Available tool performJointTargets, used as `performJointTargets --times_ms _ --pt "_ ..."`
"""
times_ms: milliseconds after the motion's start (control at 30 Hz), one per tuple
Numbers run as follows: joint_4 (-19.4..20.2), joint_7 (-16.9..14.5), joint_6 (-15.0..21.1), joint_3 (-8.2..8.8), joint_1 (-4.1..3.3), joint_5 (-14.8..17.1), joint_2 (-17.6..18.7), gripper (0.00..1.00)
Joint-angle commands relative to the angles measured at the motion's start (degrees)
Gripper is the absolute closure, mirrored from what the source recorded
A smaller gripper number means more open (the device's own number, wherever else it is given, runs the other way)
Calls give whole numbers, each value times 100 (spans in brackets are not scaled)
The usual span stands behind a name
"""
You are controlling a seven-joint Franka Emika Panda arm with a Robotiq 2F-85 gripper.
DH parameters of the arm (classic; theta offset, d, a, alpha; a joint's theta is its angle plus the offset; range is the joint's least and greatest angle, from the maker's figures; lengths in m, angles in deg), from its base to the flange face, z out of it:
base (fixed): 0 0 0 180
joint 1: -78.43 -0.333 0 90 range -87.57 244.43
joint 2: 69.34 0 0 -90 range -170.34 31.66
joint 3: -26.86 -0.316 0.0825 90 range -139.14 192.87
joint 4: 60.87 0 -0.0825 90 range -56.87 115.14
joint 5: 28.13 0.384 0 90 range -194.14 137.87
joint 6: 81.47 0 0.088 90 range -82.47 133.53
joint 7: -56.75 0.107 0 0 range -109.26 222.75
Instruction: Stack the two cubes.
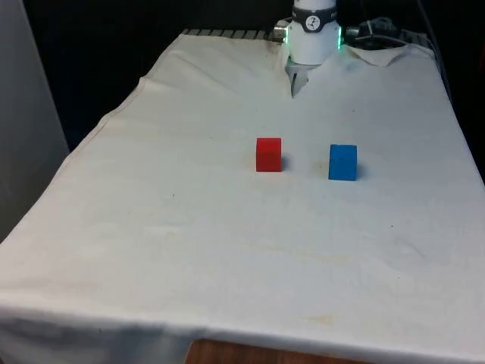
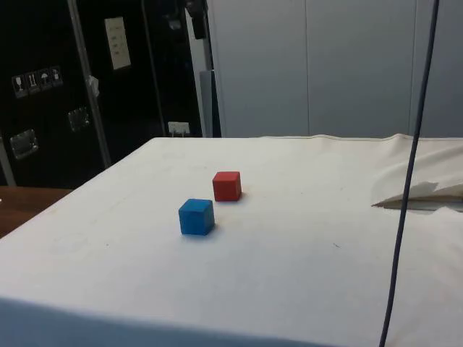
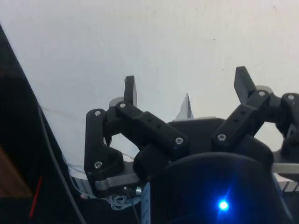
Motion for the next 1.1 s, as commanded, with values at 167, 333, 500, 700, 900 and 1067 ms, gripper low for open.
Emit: performJointTargets --times_ms 167,333,500,700,900,1067 --pt "258 155 355 -103 -40 -92 34 0" --pt "430 252 533 -195 -52 -212 34 0" --pt "619 361 716 -304 -63 -361 52 0" --pt "756 424 859 -350 -52 -498 80 0" --pt "877 418 1026 -344 -40 -584 195 0" --pt "900 372 1060 -327 -29 -567 292 0"
